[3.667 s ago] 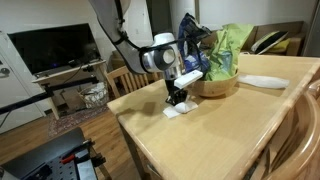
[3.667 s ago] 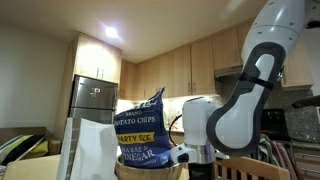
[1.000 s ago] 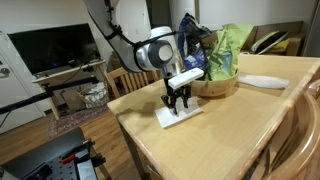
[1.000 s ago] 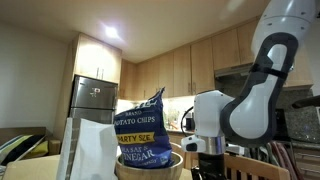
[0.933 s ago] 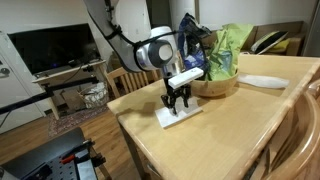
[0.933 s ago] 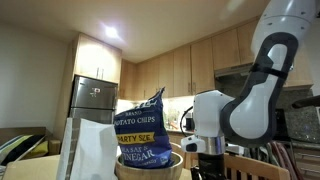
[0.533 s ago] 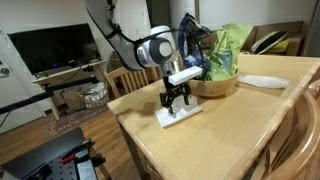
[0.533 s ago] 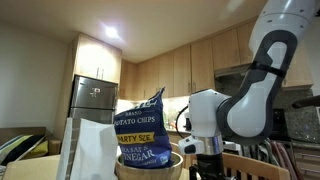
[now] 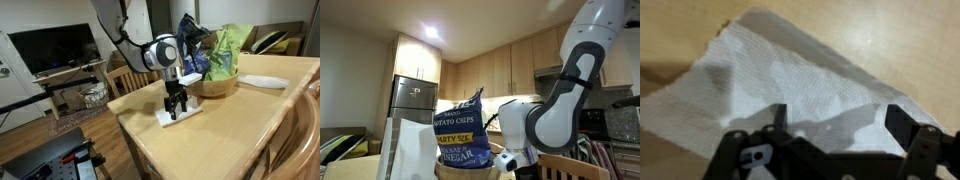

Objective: Put the paper in the bowl

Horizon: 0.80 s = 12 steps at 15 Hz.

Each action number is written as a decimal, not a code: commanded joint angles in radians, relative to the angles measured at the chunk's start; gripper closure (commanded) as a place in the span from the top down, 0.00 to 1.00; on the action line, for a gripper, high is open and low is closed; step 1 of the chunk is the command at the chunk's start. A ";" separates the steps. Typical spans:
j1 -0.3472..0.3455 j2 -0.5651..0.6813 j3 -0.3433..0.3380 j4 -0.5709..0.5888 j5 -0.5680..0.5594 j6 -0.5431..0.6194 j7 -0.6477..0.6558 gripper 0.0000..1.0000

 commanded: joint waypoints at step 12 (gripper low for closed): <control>-0.076 0.031 0.047 0.085 0.032 0.003 -0.457 1.00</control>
